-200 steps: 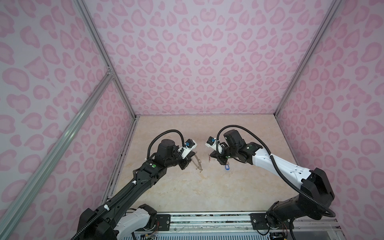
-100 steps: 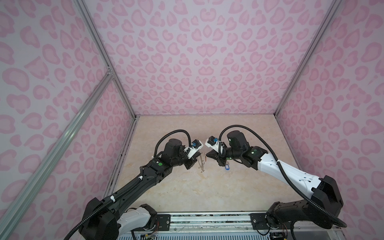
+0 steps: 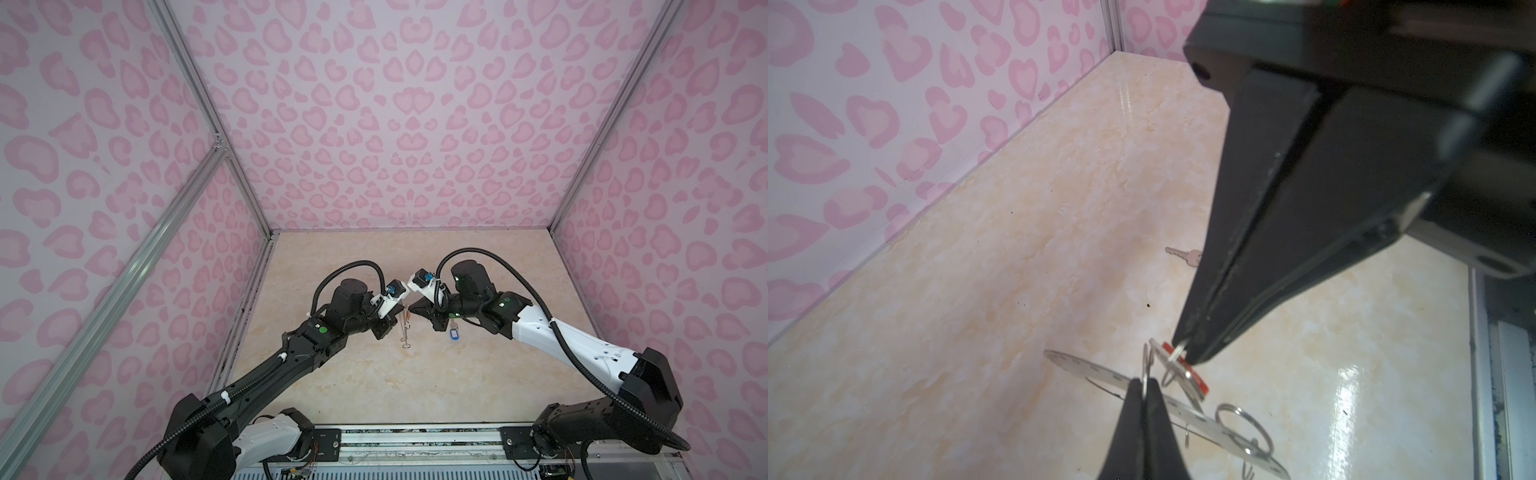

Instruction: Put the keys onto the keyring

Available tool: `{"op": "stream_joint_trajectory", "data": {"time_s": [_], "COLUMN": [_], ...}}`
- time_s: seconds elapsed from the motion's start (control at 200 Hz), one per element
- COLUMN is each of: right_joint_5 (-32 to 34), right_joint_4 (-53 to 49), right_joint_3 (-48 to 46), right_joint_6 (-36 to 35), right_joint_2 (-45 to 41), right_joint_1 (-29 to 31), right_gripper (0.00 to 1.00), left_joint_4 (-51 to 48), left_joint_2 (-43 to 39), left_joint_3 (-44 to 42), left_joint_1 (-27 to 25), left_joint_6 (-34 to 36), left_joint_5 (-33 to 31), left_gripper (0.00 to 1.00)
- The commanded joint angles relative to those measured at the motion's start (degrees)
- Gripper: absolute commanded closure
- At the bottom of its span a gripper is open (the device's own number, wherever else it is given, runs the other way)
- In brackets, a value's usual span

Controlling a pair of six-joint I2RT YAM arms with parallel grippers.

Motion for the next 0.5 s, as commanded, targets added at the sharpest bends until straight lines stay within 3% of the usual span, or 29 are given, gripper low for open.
{"op": "stream_joint_trajectory", "data": {"time_s": [0.0, 0.495], "right_joint_5": [0.2, 1.8], "right_joint_4": [2.5, 2.5], "right_joint_3": [0.1, 0.7], "right_joint_6": [1.6, 3.6], "right_joint_2": [0.3, 1.9], "right_joint_1": [0.0, -0.1], "right_gripper": [1.00, 1.00], "left_joint_4": [3.3, 3.0], "left_joint_2": [-0.5, -0.9], "left_joint_3": [0.8, 0.8], "left_joint_1": [-0.2, -0.9], "left_joint_6": [-0.5, -0.5], "left_joint_5": [-0.4, -1.2], "left_gripper": [0.97, 0.97]}}
